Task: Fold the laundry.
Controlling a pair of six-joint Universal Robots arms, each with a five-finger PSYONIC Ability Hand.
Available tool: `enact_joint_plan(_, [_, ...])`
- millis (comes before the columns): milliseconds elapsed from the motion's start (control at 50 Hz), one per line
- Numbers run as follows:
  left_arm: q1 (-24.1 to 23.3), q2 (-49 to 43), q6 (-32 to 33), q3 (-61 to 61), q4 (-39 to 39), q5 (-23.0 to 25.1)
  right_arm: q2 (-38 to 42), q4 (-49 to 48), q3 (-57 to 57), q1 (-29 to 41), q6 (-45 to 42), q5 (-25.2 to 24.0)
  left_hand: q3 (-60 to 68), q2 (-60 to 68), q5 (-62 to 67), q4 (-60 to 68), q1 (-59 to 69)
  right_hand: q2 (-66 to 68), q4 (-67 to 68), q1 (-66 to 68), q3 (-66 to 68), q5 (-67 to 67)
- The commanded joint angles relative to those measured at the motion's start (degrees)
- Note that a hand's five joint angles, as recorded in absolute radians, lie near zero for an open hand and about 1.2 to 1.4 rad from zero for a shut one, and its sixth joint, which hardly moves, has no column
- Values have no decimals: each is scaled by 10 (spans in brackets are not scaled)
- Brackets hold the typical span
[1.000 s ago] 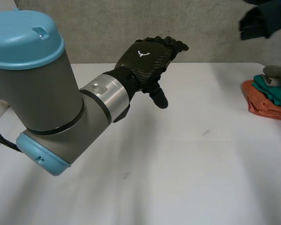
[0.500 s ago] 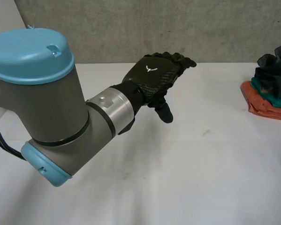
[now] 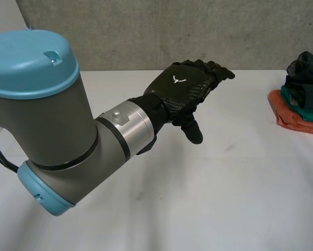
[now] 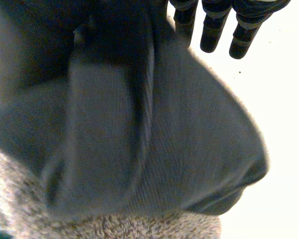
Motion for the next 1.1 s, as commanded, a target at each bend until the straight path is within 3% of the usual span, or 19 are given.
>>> enact_joint_plan(20, [0,0,0,0,0,-1,-119,92,93,-24,-125,3,-14,-8,-22,-11,5,-23,-22,-34,-20,-29])
enact_joint_plan(200, [-2,16,-5,0,0,-1,-211,222,154,-102,-257,18,-16,-10,-23,-13,3,-23,-22,-34,-20,-29])
enact_joint_plan(240, [-1,23,-8,0,0,-1,-225,263,147,-132,-297,42,-16,-10,-23,-13,3,-23,-22,-34,-20,-29])
enact_joint_plan(280, [-1,28,-10,1,1,-1,-236,288,137,-151,-327,78,-16,-10,-23,-13,3,-23,-22,-34,-20,-29])
enact_joint_plan(300, [0,30,-11,1,1,-1,-244,304,117,-158,-356,133,-16,-10,-23,-13,3,-23,-22,-34,-20,-29])
enact_joint_plan(360, [2,40,-18,4,4,-1,-258,310,87,-159,-393,221,-14,-8,-22,-11,5,-23,-22,-34,-20,-29])
enact_joint_plan(380, [2,43,-20,5,5,-1,-264,299,79,-154,-413,274,-12,-6,-20,-10,7,-23,-22,-34,-20,-29])
enact_joint_plan(440, [8,57,-20,8,8,-7,-274,260,73,-119,-413,313,-12,-6,-20,-10,7,-23,-22,-34,-20,-29])
enact_joint_plan(520, [38,74,-18,14,18,-28,-336,166,123,-19,-387,297,-7,-1,-15,-5,12,-23,-22,-34,-20,-29])
enact_joint_plan(600, [111,88,-13,22,25,-91,-438,43,268,66,-346,241,-9,-3,-17,-6,10,-23,-22,-34,-20,-29])
enact_joint_plan(660, [185,80,-11,25,36,-117,-475,-17,345,120,-333,195,-14,-8,-22,-11,5,-23,-22,-34,-20,-29])
enact_joint_plan(680, [206,74,-9,25,41,-116,-493,-52,395,159,-330,166,-14,-8,-22,-11,5,-23,-22,-34,-20,-29])
enact_joint_plan(760, [325,-19,38,42,89,-103,-511,-99,499,241,-336,127,-7,-1,-15,-5,12,-23,-22,-34,-20,-29])
enact_joint_plan(820, [368,-74,81,59,104,-89,-506,-97,549,295,-351,131,-7,-1,-15,-5,12,-23,-22,-34,-20,-29])
enact_joint_plan(920, [415,-199,191,116,121,-10,-484,-71,590,336,-379,151,-7,-1,-15,-5,12,-23,-22,-34,-20,-29])
enact_joint_plan(1000, [440,-285,226,179,120,30,-441,-36,596,343,-395,172,-7,-1,-15,-5,12,-23,-22,-34,-20,-29])
enact_joint_plan(1100, [446,-366,231,248,112,41,-404,6,596,337,-425,195,1,7,-7,4,20,-23,-22,-34,-20,-29])
